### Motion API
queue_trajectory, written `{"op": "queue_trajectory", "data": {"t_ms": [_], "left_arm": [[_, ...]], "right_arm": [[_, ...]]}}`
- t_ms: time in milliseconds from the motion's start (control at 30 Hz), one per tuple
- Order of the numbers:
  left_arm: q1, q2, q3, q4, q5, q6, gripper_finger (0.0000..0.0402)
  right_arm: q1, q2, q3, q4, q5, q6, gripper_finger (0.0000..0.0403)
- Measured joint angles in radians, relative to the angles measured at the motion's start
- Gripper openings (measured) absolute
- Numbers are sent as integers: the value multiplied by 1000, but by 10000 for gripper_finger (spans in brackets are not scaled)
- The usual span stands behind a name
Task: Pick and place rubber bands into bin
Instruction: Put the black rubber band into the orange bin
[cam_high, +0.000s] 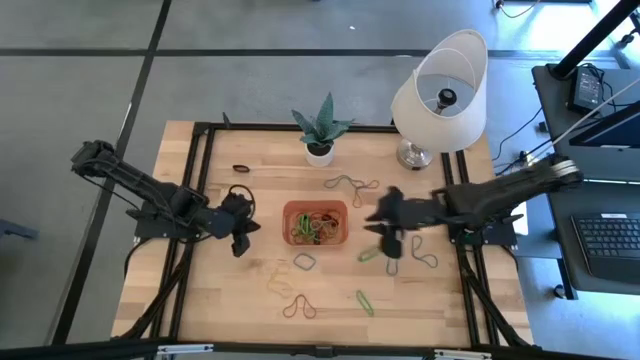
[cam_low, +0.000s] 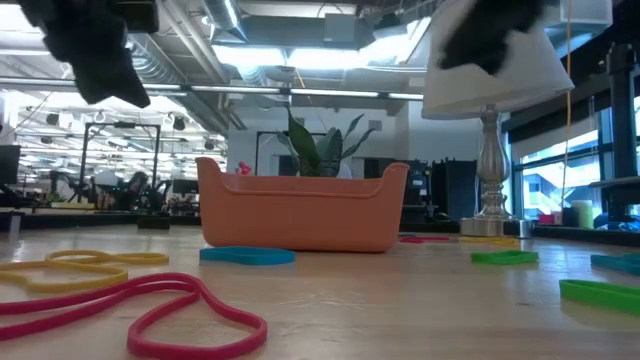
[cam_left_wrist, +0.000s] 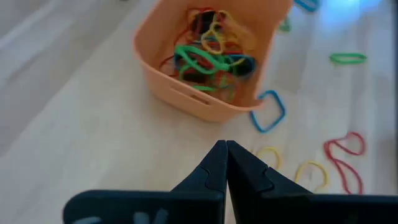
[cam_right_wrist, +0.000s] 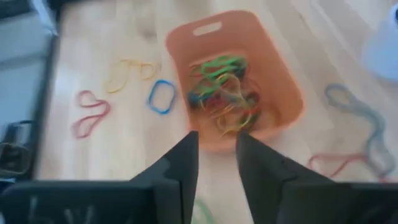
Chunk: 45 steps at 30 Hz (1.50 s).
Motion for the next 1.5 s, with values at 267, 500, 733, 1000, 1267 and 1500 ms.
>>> {"op": "queue_trajectory", "data": {"t_ms": [267,500,733,1000,1267,1500], "left_arm": [[173,78,173,-376,10,-75,7],[462,74,199,-569,156,-17,59],[789,105,200,-554,195,327,138],[1133,314,200,-483,351,704,172],[1225,569,226,-342,327,984,182],[1247,740,290,-281,199,1117,182]], "right_arm": [[57,-364,-311,44,1,175,104],[57,-480,-425,153,13,203,104],[31,-472,-436,190,14,214,104],[-25,-472,-436,210,136,231,104],[-75,-472,-436,276,157,257,104],[-91,-472,-436,279,157,333,104]]}}
